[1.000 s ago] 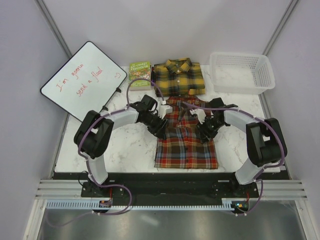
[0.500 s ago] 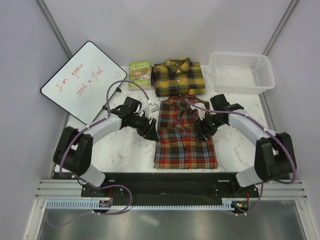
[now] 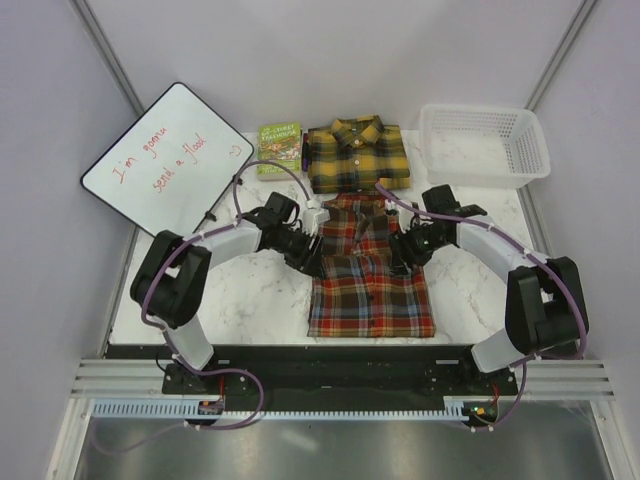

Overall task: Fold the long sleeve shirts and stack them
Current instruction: Fold the shirt

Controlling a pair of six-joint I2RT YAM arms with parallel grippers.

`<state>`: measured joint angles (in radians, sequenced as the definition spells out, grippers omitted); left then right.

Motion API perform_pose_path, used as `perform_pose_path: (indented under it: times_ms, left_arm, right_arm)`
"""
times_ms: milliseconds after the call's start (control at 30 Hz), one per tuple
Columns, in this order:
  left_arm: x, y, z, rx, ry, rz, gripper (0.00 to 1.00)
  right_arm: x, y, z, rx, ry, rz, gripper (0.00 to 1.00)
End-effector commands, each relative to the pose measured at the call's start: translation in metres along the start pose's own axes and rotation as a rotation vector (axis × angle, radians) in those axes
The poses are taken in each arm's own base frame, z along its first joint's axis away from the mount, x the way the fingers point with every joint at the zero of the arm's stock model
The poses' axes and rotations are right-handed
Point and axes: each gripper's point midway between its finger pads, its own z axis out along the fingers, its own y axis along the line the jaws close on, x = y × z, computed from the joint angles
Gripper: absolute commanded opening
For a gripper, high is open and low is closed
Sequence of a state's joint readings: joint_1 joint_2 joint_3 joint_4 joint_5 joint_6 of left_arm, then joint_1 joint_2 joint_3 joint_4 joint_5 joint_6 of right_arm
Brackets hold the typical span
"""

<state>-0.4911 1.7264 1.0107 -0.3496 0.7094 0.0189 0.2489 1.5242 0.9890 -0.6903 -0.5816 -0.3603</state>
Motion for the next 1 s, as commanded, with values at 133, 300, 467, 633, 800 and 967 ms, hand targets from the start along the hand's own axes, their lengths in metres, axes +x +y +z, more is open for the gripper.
perform_pose_path:
  times_ms: [133,300,467,633,800,967]
  left_arm:
    - [-0.008,0.024,0.015,-0.079,0.03,-0.056,0.28]
    - [-0.012,0.008,0.002,-0.004,-0.004,-0.043,0.24]
    - [-0.018,-0.012,-0.027,0.07,-0.086,-0.014,0.27]
    - [-0.011,-0.038,-0.04,0.163,-0.123,-0.128,0.39]
    - [-0.007,-0.048,-0.061,0.272,-0.273,-0.268,0.42]
    - [0.016,-0.064,-0.081,0.325,-0.336,-0.392,0.5]
  right_arm:
    - [-0.019,0.055,-0.007,-0.144,-0.124,-0.234,0.51]
    - [0.003,0.107,0.01,-0.169,-0.118,-0.537,0.32]
    - [0.041,0.107,0.036,-0.201,0.015,-0.544,0.26]
    - [0.046,0.107,0.062,-0.194,0.123,-0.513,0.26]
    - [0.057,0.112,0.088,-0.2,0.263,-0.526,0.28]
    - [0.028,0.127,0.087,-0.227,0.196,-0.483,0.38]
